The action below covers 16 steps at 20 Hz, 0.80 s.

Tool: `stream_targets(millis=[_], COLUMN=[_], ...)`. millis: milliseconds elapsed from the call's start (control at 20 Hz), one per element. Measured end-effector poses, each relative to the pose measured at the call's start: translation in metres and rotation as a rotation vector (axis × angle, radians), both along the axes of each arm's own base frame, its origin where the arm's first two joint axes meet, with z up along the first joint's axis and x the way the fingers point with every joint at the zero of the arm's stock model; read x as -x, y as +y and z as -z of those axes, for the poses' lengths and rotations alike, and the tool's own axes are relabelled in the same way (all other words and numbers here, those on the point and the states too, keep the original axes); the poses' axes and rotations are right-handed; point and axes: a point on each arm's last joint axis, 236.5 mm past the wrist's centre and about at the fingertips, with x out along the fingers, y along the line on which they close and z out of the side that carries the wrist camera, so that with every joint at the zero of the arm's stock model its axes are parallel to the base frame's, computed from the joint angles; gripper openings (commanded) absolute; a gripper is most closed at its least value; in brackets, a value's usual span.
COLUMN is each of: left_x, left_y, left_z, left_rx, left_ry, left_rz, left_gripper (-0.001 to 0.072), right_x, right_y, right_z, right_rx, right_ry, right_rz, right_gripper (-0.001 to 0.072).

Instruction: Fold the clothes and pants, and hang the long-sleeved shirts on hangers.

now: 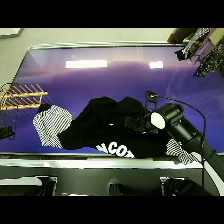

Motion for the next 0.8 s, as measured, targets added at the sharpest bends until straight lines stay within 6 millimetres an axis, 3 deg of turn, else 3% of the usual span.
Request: stream_targets(millis=[150, 350, 600, 800], left_x=[-0.004, -0.026, -0.058, -0.083], left_y=[0.004, 0.014, 0.024, 0.018], left_z=[-0.009, -0.04, -0.094, -0.147], left_rx=[-0.017, -0.049, -0.123, -0.191], left_ry=[-0.016, -0.108, -0.234, -0.327], left_rz=[-0.001, -0.029, -0.053, -0.037], left_gripper=[0.002, 0.0019, 0.0019, 0.0019], right_x=[0.0, 0.0, 0.0, 0.0], right_y=[0.0, 0.0, 0.0, 0.0], right_z=[0.0, 0.0, 0.0, 0.0], right_rx=[0.0, 0.0, 0.0, 0.0], right_ry=[0.0, 0.0, 0.0, 0.0], right_rz=[0.0, 0.0, -0.001, -0.001], right_gripper=[0.0029, 0.0029, 0.0029, 0.0029])
